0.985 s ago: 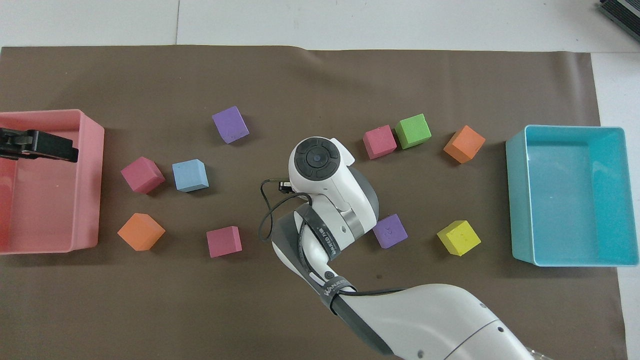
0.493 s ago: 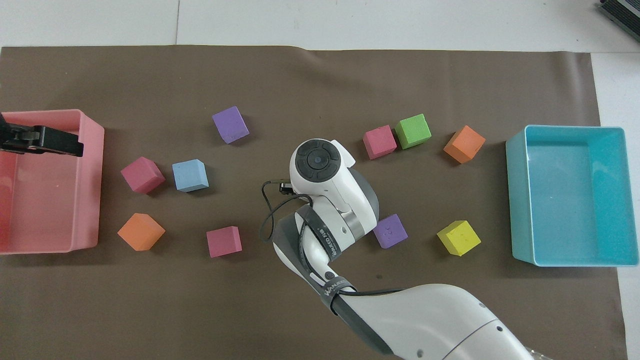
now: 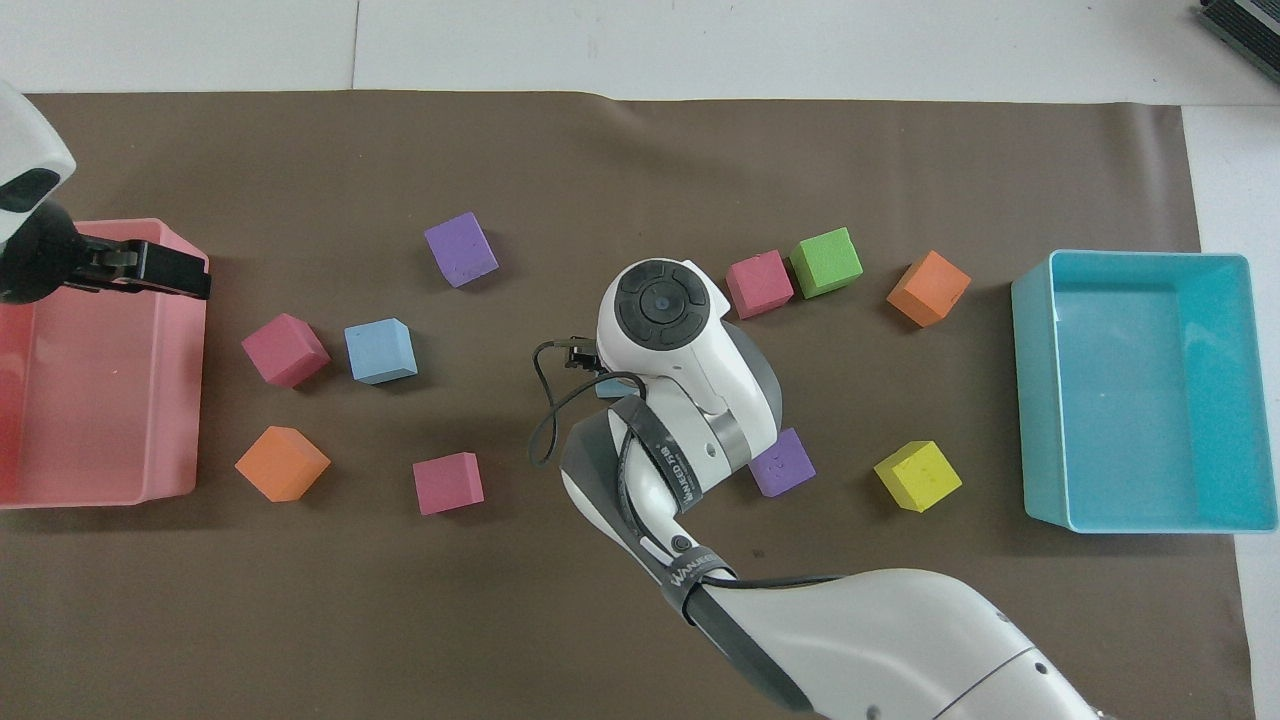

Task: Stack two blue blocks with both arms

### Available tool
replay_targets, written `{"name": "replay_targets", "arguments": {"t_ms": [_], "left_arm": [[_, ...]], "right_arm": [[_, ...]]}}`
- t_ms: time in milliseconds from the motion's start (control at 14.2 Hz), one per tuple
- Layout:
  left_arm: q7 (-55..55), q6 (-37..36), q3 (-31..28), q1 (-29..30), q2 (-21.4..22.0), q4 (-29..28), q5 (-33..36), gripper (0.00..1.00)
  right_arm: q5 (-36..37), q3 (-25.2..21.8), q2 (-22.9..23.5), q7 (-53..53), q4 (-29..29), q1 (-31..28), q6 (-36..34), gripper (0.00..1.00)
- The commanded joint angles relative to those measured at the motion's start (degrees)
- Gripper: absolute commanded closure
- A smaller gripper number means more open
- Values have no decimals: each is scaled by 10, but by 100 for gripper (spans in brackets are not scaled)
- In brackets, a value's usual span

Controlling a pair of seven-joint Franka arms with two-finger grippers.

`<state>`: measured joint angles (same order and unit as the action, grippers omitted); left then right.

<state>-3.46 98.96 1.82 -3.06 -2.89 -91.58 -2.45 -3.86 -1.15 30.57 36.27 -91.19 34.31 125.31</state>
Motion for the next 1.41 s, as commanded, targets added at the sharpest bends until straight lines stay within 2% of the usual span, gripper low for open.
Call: {"name": "replay_targets", "arguments": {"t_ms": [0, 282, 422, 633, 774, 915, 1056, 1337], "left_arm": [[25, 46, -6, -26, 8, -48, 7, 0], [93, 168, -6, -66, -4, -134, 7, 0], [118, 192, -6, -69, -29, -142, 7, 0], [167, 238, -6, -90, -80, -150, 29, 0], [193, 280, -6, -90, -99, -164, 36, 0], [211, 294, -6, -94, -119, -167, 36, 0], [212, 296, -6, -94, -108, -200, 36, 0], [228, 324, -6, -100, -115, -224, 36, 0]], "right_arm": [[-49, 5, -23, -17, -4, -11, 7, 0], [-77, 2, -38, -27, -2, -28, 6, 0], [-90, 4, -52, -40, -4, -35, 0, 0], [-170, 3, -66, -51, -5, -59, 5, 0], [-209, 4, -67, -115, -4, -83, 8, 0], [-279, 3, -67, -193, -8, -103, 10, 0], [-317, 4, -67, -308, -11, -128, 9, 0], [-414, 3, -69, -416, -34, -157, 10, 58]]}}
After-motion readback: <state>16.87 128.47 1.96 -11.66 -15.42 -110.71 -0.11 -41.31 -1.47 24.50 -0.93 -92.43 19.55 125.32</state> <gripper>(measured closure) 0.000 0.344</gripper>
